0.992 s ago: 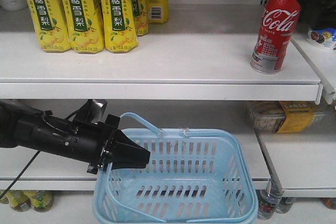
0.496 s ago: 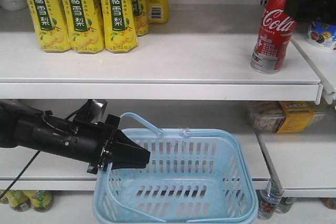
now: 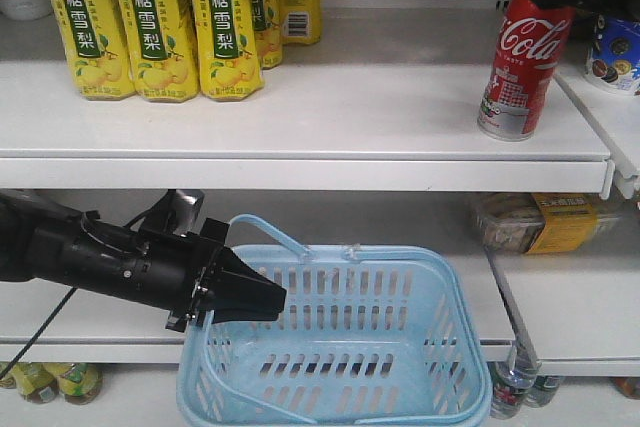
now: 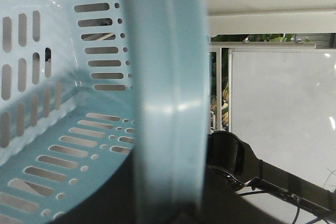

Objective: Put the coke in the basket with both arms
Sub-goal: 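Close the right gripper around the bottle neck and lift it, then carry the bottle down with the right gripper into the basket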

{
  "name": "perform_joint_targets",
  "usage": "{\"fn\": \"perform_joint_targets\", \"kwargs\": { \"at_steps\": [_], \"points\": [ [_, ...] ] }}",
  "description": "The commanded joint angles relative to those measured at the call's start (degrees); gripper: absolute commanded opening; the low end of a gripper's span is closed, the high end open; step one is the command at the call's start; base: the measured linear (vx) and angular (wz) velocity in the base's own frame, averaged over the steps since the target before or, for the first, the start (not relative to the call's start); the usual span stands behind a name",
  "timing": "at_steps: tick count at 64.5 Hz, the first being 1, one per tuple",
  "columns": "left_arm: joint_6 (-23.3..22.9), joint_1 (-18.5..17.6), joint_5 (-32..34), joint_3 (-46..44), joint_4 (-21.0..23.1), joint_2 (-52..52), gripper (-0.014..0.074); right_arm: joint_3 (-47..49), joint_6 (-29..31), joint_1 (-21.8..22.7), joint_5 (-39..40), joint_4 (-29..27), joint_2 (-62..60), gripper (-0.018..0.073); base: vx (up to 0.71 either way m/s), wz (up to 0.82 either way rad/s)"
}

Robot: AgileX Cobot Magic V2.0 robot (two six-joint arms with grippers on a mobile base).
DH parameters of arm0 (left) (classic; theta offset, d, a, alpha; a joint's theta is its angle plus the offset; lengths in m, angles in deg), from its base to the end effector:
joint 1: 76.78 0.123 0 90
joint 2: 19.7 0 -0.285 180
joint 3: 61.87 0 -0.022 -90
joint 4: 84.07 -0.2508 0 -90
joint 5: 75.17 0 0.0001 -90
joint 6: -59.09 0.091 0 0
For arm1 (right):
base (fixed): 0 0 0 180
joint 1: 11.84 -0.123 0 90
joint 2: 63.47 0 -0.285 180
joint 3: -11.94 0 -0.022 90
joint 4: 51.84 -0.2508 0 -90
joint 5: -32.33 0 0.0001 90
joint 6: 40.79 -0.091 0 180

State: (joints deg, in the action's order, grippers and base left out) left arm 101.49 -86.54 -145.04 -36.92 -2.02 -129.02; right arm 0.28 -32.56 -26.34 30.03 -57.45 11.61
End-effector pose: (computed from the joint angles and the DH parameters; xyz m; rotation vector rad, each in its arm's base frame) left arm 0.2846 -0.1349 0.2024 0.0319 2.5572 -1.8085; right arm 0.2582 0.0671 0.4361 -0.2348 1.5384 0.1668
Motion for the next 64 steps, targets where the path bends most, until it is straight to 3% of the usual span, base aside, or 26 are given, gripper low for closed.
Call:
{"fn": "perform_joint_targets", "kwargs": {
  "at_steps": [1, 11, 17, 24, 37, 51, 64],
  "points": [
    [1.7, -0.2, 0.5, -1.2, 4.4, 2.6, -0.0006, 3.1, 0.4, 0.2, 3.3, 0.4, 0.5, 0.0561, 0.00, 0.00],
    [1.7, -0.2, 0.5, -1.2, 4.4, 2.6, -0.0006, 3.1, 0.4, 0.2, 4.0, 0.4, 2.5, 0.0548, 0.00, 0.00],
    [1.7, -0.2, 0.5, -1.2, 4.4, 2.6, -0.0006, 3.1, 0.4, 0.2, 5.4, 0.4, 3.1, 0.0495, 0.00, 0.00],
    [1.7, -0.2, 0.5, -1.2, 4.4, 2.6, -0.0006, 3.1, 0.4, 0.2, 5.8, 0.4, 3.3, 0.0363, 0.00, 0.00],
    [1.7, -0.2, 0.5, -1.2, 4.4, 2.6, -0.0006, 3.0, 0.4, 0.2, 3.6, 0.4, 2.0, -0.0008, 0.00, 0.00],
    [1.7, -0.2, 0.5, -1.2, 4.4, 2.6, -0.0006, 3.0, 0.4, 0.0, 1.1, 0.4, -1.8, -0.0009, 0.00, 0.00],
    [1.7, -0.2, 0.5, -1.2, 4.4, 2.6, -0.0006, 3.0, -0.1, 0.0, -5.9, -0.3, -8.5, -0.0009, 0.00, 0.00]
  ]
}}
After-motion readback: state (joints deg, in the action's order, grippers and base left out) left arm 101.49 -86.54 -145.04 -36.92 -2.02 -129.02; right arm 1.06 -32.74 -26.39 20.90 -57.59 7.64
